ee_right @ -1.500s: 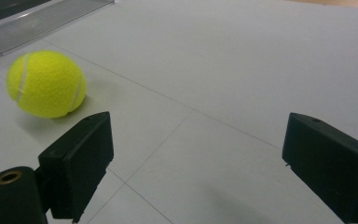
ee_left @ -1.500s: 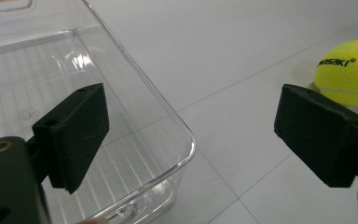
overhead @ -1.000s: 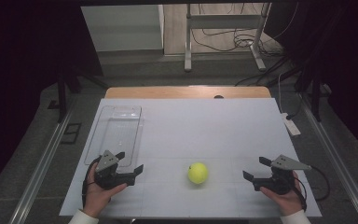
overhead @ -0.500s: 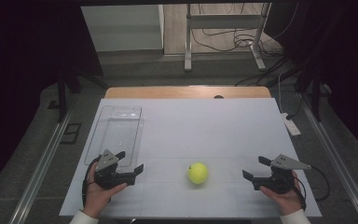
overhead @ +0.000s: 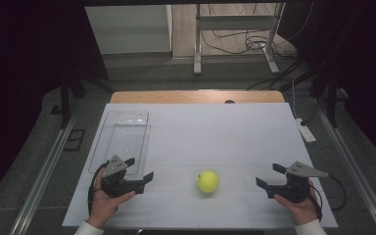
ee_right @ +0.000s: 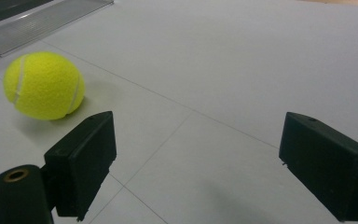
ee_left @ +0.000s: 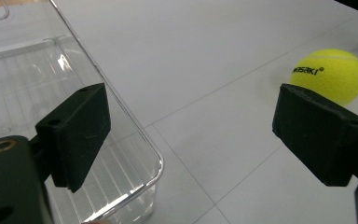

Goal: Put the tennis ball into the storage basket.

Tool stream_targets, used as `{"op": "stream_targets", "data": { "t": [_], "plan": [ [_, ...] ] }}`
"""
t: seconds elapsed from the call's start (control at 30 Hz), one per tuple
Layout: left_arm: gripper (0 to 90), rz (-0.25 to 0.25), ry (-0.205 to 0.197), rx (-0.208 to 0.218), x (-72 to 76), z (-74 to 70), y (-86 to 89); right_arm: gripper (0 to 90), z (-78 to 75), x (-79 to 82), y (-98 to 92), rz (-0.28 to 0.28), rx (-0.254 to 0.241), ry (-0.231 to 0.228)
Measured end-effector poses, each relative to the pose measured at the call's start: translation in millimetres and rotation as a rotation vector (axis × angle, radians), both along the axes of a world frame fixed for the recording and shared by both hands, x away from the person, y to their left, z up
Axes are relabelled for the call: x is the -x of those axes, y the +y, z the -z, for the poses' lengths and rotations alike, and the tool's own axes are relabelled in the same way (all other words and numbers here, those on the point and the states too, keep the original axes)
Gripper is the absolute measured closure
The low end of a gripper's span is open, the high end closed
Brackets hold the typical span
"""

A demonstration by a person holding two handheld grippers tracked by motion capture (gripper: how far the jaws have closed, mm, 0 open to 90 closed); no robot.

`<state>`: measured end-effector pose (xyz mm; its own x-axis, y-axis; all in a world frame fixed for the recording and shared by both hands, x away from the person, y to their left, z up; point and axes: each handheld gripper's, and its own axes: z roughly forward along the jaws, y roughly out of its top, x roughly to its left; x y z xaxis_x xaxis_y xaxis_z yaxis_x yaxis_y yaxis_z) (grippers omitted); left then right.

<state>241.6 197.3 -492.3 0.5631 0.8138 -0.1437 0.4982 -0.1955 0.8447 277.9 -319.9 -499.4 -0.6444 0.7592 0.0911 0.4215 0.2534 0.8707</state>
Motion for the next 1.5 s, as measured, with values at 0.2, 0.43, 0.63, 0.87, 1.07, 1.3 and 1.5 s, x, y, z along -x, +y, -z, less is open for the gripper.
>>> {"op": "stream_targets", "data": {
  "t": [0.2, 0.43, 0.63, 0.87, 1.07, 1.3, 1.5],
  "plan": [
    [12.5, 0.021, 0.010, 0.006, -0.5, -4.6, -2.8, 11.0, 0.3, -0.9, -0.6, 0.007, 0.001, 0.002],
    [12.4, 0.035, 0.015, 0.028, -2.1, -11.7, -6.6, 11.1, 0.6, -0.8, 0.6, 0.009, -0.001, 0.000],
    [12.4, 0.042, 0.014, 0.032, -4.5, -16.9, -11.3, 11.1, 1.5, -1.9, -0.7, 0.010, 0.001, 0.002],
    [12.4, 0.061, 0.019, 0.035, -5.0, -20.5, -16.1, 11.1, 2.0, -2.4, -0.5, 0.011, 0.007, 0.000],
    [12.5, 0.075, 0.024, 0.033, -6.5, -23.6, -20.9, 11.1, 2.3, -2.7, -0.5, 0.009, 0.008, 0.001],
    [12.5, 0.097, 0.033, 0.036, -10.5, -29.7, -26.8, 11.1, 3.1, -3.7, -1.0, 0.011, 0.011, 0.004],
    [12.7, 0.112, 0.028, 0.036, -11.4, -33.9, -30.5, 11.1, 3.3, -4.1, -1.6, 0.015, 0.015, 0.005]
  ]
}}
